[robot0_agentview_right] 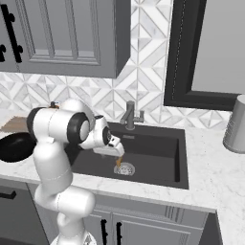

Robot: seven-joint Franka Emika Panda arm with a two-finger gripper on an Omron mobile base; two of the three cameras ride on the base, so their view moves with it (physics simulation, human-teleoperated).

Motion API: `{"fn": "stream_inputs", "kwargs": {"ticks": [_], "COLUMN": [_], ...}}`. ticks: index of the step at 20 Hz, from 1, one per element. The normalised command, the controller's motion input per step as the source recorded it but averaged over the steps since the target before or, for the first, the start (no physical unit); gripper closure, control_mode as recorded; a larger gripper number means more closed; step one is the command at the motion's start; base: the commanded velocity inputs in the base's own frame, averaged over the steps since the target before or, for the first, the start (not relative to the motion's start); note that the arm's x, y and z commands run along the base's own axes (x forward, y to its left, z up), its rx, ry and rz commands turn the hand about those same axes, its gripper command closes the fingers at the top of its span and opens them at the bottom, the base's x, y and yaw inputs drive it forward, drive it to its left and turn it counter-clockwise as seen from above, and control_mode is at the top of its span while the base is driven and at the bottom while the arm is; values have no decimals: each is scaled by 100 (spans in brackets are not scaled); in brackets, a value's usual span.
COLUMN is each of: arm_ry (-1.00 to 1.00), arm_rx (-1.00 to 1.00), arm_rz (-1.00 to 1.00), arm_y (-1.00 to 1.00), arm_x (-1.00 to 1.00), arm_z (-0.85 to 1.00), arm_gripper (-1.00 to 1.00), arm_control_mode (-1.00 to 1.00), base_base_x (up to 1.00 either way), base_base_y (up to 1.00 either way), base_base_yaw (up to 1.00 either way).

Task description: Pick the sweet potato from the sink and place it in the bowl. Then pick the bowl and place it in the microwave. Then close the microwave door and press the start button.

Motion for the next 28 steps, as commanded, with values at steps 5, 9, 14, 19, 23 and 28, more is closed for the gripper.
{"fn": "stream_inputs", "kwargs": {"ticks": [5, 9, 14, 19, 23, 28], "arm_ry": [-1, -2, -1, 0, -5, 0], "arm_rx": [-1, -3, -4, -3, -1, 0], "arm_rz": [9, 8, 4, 1, 0, 0], "arm_y": [-11, -8, -2, 0, -4, -6], "arm_x": [20, 44, 49, 50, 48, 18], "arm_z": [-36, -49, -42, -31, -37, -40], "arm_gripper": [-100, -100, -100, -100, -100, -100], "arm_control_mode": [-100, -100, -100, -100, -100, -100], "base_base_x": [0, 0, 0, 0, 0, 0], "base_base_y": [0, 0, 0, 0, 0, 0], "base_base_yaw": [0, 0, 0, 0, 0, 0]}}
